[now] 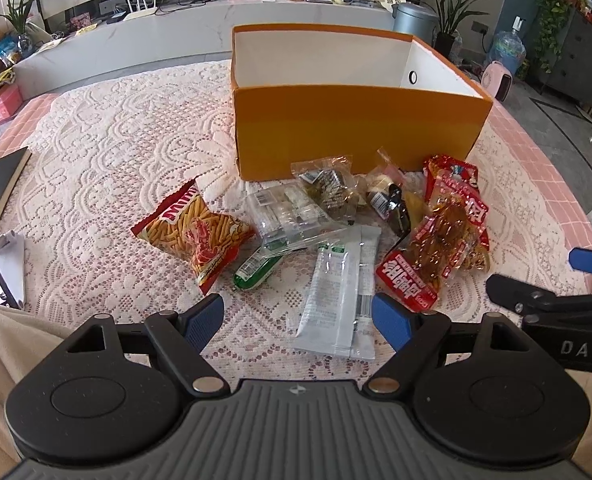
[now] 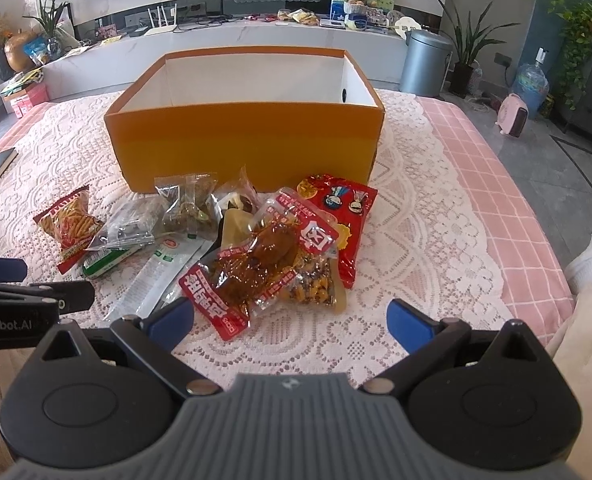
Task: Organize snacks
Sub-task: 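Grasp the clear bun pack with left tool while right tool grasps red meat pack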
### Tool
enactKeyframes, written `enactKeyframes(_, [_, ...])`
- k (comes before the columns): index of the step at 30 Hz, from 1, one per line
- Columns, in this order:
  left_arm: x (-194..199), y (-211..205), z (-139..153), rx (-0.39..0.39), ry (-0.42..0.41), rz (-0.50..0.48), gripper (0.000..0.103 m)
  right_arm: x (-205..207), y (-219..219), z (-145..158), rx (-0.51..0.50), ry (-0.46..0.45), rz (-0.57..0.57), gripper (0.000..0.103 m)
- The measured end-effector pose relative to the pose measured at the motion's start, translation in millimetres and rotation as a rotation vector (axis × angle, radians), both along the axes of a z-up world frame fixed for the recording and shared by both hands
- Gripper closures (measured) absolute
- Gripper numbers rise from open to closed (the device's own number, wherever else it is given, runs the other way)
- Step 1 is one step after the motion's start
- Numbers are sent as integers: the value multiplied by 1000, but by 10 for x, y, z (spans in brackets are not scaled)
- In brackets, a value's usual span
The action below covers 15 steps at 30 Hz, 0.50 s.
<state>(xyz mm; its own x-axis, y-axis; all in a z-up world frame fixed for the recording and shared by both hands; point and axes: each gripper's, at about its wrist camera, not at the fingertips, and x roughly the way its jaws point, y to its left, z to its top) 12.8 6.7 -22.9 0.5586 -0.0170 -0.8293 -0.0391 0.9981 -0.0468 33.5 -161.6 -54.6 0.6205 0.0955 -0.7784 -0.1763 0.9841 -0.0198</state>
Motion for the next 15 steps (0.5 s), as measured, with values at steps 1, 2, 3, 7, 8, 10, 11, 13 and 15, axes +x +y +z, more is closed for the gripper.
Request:
enactKeyframes(1, [7, 14, -20, -4, 3, -6, 16, -3, -9, -6, 7, -11, 4, 4])
enactKeyframes(2, [18, 28, -34, -11, 9, -10, 21, -8, -21, -11, 18, -25, 8, 4])
enactKeyframes(3, [30, 47, -55, -24, 17, -13, 23, -8, -38, -15, 35, -36, 13, 4])
enactKeyframes(7, [70, 118, -130, -83, 37, -19, 41, 30, -74, -68, 88, -52, 11, 4])
enactKeyframes(8, [77, 135, -146, -101, 33, -28, 45, 44, -75, -91, 90, -51, 12, 4])
enactKeyframes(10, [80, 184, -157, -132, 8, -20, 46, 79, -79, -145, 91, -39, 11, 10])
enactKeyframes(11, [85, 203, -150, -142, -4, -10, 45, 98, -85, -170, 92, -34, 4, 12])
enactKeyframes(13, [115, 247, -144, -159, -23, 24, 37, 141, -97, -214, 95, -19, -5, 14])
enactKeyframes(15, [166, 286, -135, -190, -30, 49, 31, 184, -115, -253, 111, -4, -15, 16])
